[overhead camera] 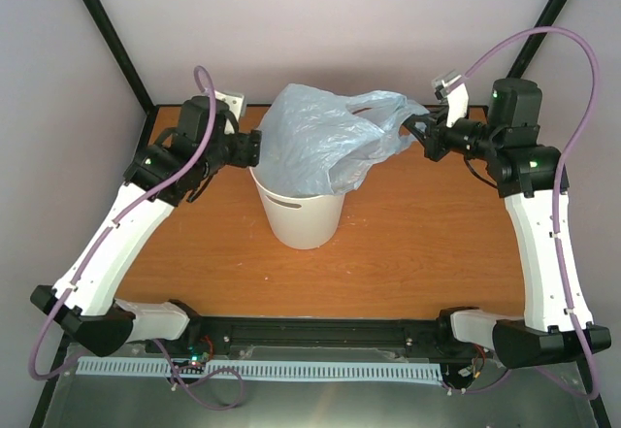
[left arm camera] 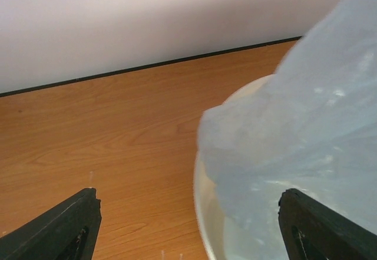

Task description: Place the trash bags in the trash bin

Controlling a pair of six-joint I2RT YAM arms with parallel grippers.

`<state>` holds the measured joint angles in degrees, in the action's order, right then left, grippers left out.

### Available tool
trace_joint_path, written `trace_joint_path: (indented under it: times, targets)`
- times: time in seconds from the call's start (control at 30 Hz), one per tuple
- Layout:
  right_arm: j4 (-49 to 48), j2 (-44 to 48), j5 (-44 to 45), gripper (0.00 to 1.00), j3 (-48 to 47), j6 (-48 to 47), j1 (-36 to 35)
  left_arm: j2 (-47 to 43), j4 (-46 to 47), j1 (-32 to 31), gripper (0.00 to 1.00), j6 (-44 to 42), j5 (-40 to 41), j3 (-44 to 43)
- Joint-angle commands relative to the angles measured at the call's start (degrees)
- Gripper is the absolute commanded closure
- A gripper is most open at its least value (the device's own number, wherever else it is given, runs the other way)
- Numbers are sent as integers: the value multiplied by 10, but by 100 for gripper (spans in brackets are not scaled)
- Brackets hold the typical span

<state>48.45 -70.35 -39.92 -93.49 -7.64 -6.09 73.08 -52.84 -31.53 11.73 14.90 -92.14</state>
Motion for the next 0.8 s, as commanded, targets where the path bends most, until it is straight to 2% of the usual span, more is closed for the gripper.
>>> trace_joint_path:
  times: [0.0,0.3,0.53,0.6,0.77]
  targets:
    - [16,-2,-10,97,-14,1,4,-12,5,31,16,-5,41,2]
    - [13,0,-12,97,1,4,4,91,75,49,19,-10,-53,-43]
    - [29,12,-9,97,-10,-4,4,128,134,44,27,11,-243,-32]
    - [31,15,-10,97,-10,-7,4,130,122,34,28,11,-241,-35]
    - [29,9,-30,97,-9,-3,4,114,82,23,29,14,-165,-37]
